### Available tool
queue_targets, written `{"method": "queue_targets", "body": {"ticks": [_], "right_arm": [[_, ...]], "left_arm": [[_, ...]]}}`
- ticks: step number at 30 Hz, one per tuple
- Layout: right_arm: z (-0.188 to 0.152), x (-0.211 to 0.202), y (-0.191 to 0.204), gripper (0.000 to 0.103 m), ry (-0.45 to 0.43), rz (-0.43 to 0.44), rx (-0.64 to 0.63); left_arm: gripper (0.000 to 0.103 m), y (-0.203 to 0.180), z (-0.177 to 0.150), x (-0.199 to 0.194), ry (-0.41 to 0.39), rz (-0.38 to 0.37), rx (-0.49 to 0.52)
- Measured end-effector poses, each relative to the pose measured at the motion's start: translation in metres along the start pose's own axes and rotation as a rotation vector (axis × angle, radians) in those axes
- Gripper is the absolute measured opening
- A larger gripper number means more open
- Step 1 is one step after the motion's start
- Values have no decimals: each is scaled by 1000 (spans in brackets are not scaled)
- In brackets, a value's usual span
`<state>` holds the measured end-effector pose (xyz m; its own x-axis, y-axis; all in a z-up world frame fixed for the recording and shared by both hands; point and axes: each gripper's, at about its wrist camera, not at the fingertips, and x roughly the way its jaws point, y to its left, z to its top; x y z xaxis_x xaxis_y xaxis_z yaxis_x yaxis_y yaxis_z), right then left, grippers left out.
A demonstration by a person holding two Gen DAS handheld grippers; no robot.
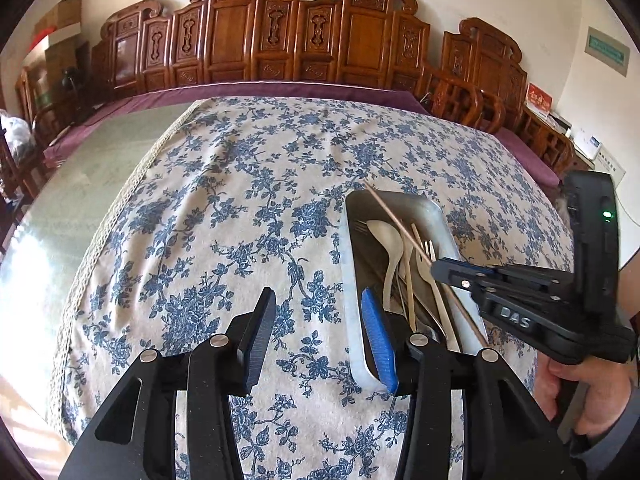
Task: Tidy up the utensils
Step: 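Lower the chopstick into the grey tray and open the right tool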
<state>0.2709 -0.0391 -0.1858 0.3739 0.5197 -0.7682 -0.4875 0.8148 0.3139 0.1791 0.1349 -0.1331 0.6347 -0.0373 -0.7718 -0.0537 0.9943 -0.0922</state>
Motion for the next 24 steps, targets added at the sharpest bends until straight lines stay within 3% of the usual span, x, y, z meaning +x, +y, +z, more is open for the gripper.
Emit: {"method": "queue_targets", "body": {"ticks": [15, 24], "right_arm": [[-13, 26, 8, 6, 56, -40, -23], [-12, 12, 14, 8, 9, -14, -56]], "left_arm": [[42, 4, -5, 6, 17, 1, 0], [42, 6, -4, 2, 8, 9, -6]]}}
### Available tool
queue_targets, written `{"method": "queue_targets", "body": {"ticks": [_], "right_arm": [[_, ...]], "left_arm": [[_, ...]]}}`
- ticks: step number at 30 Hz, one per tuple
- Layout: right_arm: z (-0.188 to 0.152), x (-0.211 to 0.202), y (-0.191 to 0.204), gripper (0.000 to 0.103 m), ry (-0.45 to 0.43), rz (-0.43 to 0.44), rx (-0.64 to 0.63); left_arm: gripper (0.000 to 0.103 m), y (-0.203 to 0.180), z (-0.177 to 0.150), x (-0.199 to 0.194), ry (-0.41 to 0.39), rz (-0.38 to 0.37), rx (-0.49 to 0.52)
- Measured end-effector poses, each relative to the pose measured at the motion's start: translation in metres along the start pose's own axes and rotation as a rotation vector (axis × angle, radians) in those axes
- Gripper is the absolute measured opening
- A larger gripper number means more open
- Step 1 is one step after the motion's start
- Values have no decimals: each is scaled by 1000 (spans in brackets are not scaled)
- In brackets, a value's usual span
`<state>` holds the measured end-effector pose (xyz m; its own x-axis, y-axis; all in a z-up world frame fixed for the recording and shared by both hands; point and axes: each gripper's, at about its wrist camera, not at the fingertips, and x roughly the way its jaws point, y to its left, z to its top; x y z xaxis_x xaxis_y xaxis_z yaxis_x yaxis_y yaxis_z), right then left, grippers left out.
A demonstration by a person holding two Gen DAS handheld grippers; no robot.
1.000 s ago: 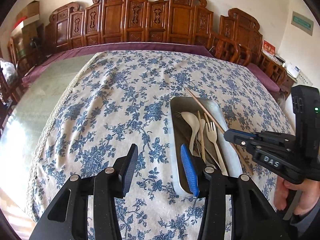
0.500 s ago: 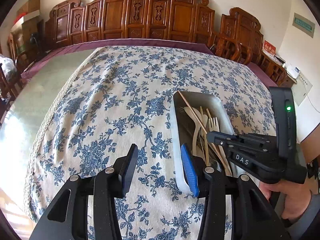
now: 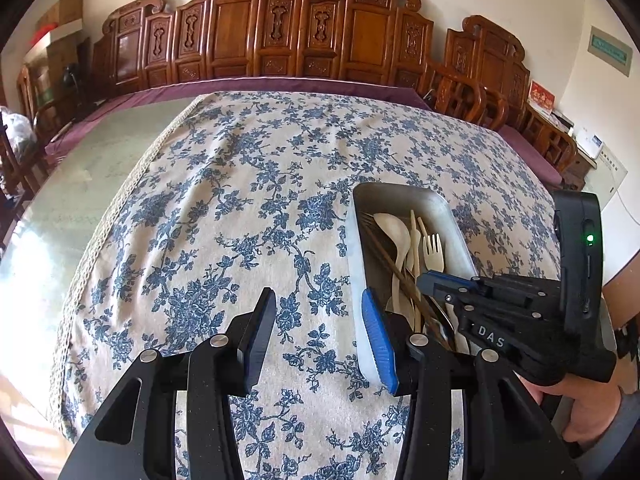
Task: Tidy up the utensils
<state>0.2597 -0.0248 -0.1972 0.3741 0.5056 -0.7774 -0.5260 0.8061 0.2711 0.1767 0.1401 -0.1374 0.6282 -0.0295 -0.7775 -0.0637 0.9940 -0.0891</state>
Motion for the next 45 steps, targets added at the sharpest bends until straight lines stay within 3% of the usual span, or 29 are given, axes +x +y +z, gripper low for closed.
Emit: {"method": "queue_targets", "body": {"ticks": [6, 9, 11, 13, 15, 17, 19, 23, 33, 45], "right_arm": [[3, -26, 4, 8, -52, -9, -37], [1, -46, 1, 11, -80, -26, -40], [-1, -59, -1, 24, -105, -41, -42], [-5, -76, -3, 29, -132, -62, -44], [-10, -92, -6, 37, -151, -89, -48], [-15, -108, -10, 64, -174, -116, -39], [-21, -124, -15, 80, -200, -159, -28], [-34, -153, -25, 98, -230, -192, 0], [-57, -226, -38, 101, -314, -264, 49], [-61, -312, -16, 100, -490, -374, -1]], "left_arm": [[43, -6, 0, -8, -11, 1, 5], [47, -11, 0, -15, -25, -2, 10], [52, -16, 0, -20, -35, -6, 14], [57, -21, 1, -27, -48, -12, 18], [72, -28, 1, -36, -68, -14, 25], [83, -34, 1, -43, -89, -11, 31], [88, -41, 1, -50, -99, -9, 39], [95, -53, -2, -59, -104, -17, 50], [95, -92, -11, -84, -105, -37, 95], [95, -129, 3, -162, -276, -52, 131]]}}
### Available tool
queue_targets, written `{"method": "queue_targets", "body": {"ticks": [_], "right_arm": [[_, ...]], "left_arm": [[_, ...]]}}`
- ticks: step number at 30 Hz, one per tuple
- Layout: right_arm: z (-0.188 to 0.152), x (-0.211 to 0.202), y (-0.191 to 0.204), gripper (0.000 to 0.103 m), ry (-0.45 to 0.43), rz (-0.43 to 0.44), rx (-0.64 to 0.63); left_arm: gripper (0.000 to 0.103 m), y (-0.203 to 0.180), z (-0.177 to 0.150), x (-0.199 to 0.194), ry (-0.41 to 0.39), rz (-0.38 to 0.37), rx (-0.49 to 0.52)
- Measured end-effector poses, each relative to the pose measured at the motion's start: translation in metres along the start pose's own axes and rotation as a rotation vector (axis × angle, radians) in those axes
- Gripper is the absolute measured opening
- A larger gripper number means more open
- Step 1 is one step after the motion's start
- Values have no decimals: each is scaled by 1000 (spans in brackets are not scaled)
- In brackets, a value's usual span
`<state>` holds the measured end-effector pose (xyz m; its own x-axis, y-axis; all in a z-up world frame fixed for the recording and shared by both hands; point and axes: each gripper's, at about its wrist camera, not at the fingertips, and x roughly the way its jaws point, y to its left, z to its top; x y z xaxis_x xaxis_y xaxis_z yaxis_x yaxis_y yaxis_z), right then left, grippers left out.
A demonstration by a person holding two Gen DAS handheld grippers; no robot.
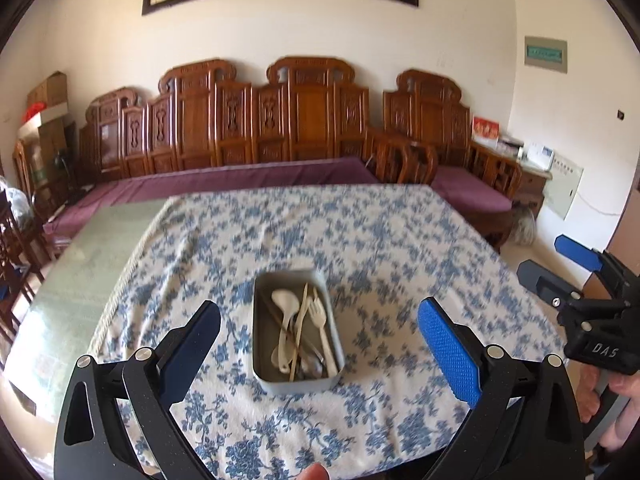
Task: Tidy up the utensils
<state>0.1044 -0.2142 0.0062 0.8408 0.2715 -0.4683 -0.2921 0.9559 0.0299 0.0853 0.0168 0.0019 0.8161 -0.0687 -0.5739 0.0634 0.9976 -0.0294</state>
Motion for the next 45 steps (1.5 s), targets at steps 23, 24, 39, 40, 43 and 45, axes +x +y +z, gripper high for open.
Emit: {"method": "queue_targets", "body": {"ticks": [23, 24, 39, 40, 43, 45], "right_arm": [[14, -35, -13, 100, -98, -31, 11], [14, -35, -13, 100, -99, -31, 10], [15, -34, -11, 100, -96, -26, 12], [15, -34, -11, 100, -96, -26, 11], [15, -34, -11, 100, -97, -27, 11], [15, -34, -11, 100, -96, -25, 12]], "left_arm": [[95, -7, 10, -40, -101, 59, -12], [95, -7, 10, -39, -101, 60, -13], [95, -7, 8, -39, -104, 66, -9], [95, -7, 8, -39, -104, 66, -8], [95, -7, 8, -39, -105, 64, -8], [95, -7, 8, -39, -107, 64, -7]]}}
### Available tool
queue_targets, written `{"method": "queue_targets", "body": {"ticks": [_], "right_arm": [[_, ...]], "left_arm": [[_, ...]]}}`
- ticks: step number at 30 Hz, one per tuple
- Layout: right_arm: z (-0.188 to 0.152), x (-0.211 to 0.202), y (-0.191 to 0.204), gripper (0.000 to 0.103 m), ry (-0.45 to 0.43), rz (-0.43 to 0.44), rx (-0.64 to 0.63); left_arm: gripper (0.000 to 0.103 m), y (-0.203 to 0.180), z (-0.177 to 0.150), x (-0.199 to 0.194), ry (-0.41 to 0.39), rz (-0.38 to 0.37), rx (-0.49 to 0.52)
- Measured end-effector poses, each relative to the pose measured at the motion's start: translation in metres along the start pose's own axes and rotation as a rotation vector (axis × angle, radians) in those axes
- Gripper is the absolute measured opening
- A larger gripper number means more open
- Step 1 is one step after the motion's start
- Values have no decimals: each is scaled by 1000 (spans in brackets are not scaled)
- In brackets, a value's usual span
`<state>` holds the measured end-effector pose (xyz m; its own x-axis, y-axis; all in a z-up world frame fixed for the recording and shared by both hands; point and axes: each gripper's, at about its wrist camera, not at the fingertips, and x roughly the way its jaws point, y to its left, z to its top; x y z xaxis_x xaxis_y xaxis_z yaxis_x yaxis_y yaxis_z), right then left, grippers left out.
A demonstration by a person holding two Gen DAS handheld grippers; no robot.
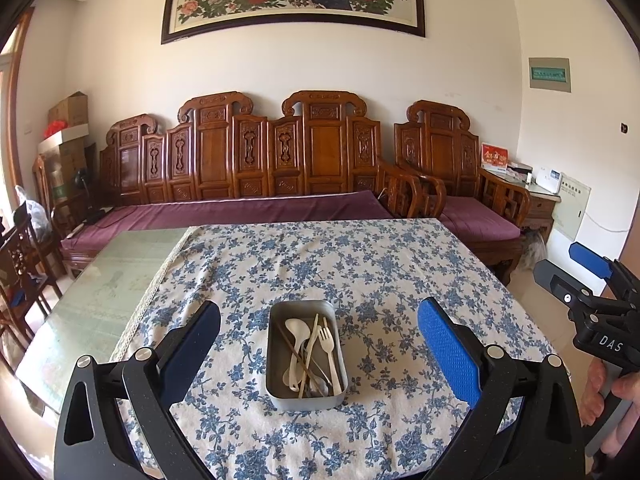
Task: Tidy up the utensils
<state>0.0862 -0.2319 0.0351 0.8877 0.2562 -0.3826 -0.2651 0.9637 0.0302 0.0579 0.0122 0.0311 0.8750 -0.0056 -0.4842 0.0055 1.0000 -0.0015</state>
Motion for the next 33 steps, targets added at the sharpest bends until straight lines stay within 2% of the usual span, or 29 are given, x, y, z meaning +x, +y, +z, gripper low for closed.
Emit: {"method": "queue_targets", "body": {"ticks": [33], "right_arm": [[-4, 2, 0, 100, -1, -3, 2]], "left_arm": [[95, -8, -1, 0, -13, -4, 5]]}}
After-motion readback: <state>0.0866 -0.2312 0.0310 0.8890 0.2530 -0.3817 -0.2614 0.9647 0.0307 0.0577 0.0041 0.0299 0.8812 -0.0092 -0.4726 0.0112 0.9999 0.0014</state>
